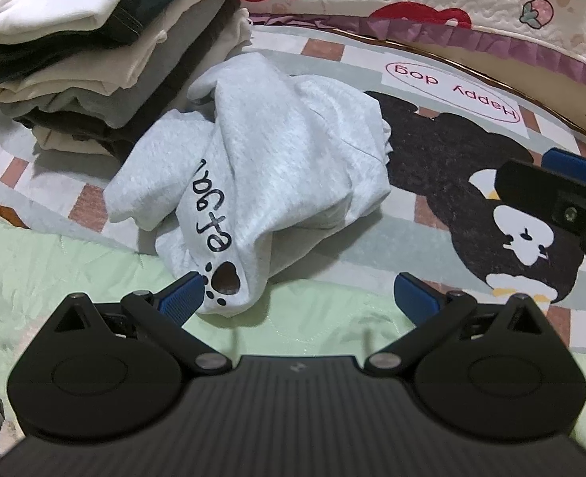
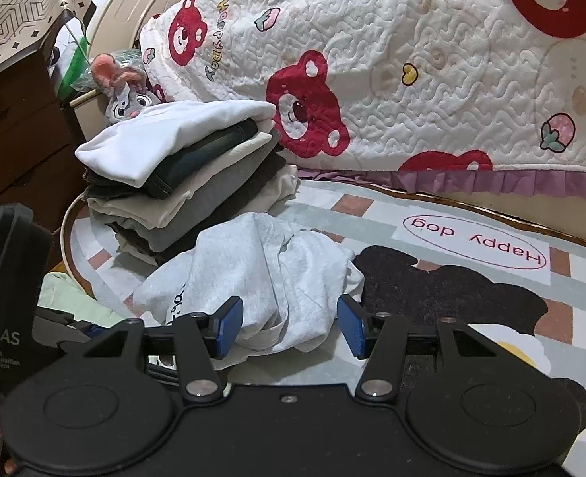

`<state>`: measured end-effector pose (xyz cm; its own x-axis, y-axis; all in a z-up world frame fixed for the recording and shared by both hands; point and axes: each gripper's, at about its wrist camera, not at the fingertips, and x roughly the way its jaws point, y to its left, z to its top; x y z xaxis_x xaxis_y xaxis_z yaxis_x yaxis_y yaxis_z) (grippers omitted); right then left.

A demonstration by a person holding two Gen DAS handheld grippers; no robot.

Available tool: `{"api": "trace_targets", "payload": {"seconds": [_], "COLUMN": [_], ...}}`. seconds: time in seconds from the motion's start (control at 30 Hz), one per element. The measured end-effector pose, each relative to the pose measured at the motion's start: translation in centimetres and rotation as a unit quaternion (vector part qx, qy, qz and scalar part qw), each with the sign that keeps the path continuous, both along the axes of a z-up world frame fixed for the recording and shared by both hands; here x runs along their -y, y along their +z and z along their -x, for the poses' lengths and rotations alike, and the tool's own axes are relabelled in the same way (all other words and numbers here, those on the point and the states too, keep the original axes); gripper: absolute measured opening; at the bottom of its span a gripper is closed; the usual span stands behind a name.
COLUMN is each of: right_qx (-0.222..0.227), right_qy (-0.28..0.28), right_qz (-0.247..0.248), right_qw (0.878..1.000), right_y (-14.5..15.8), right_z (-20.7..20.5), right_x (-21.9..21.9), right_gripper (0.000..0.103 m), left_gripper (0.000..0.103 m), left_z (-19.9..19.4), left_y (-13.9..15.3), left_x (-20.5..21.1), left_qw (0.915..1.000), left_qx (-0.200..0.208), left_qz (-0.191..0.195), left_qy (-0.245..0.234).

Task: Fold clothes
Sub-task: 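Approach the crumpled grey sweatshirt with both grippers open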

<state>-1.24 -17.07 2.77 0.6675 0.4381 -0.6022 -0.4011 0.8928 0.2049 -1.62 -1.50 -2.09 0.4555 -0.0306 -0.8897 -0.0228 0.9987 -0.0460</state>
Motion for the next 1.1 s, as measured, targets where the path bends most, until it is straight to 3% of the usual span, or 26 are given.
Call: {"api": "trace_targets", "payload": {"seconds": [0.13, 0.33, 0.43, 0.63, 0.9, 1.03, 1.1], "right_qx": [0.0, 0.0, -0.001, -0.001, -0.003, -0.001, 0.005], "right_qy": [0.0, 0.0, 0.001, 0.001, 0.001, 0.0, -0.003], "right_qz": [0.001, 0.002, 0.002, 0.003, 0.004, 0.019, 0.035], "right_qw": [1.0, 1.0, 1.0, 1.0, 1.0, 1.0, 0.999], "right_y": [-0.1, -0.1, -0.1, -0.2, -0.3, -0.7, -0.8], "right_z": [0.1, 0.2, 0.2, 0.2, 0.3, 0.1, -0.2], "right_x": [0.0, -0.1, -0.1, -0.2, -0.4, -0.4, -0.4], "right_gripper": [0.058, 0.058, 0.058, 0.058, 0.059, 0.062, 0.063], "left_gripper": [0.103, 0.102, 0.102, 0.102, 0.103, 0.103, 0.103], "left_z": [0.0, 0.1, 0.1, 0.3, 0.4, 0.4, 0.2], "left_y": [-0.1, 0.1, 0.1, -0.1, 0.0, -0.5, -0.6], "left_x": [0.1, -0.6, -0.7, -0.4, -0.6, -1.0, -1.5], "left_qw": [1.0, 0.9987, 0.9984, 0.9995, 0.9995, 0.9994, 0.9995], "left_qx": [-0.001, 0.008, 0.007, 0.01, 0.011, 0.02, 0.031], "left_qz": [0.004, 0.049, 0.053, 0.025, 0.022, 0.022, 0.004], "left_qy": [-0.003, 0.013, 0.015, 0.018, 0.02, 0.017, 0.008]}}
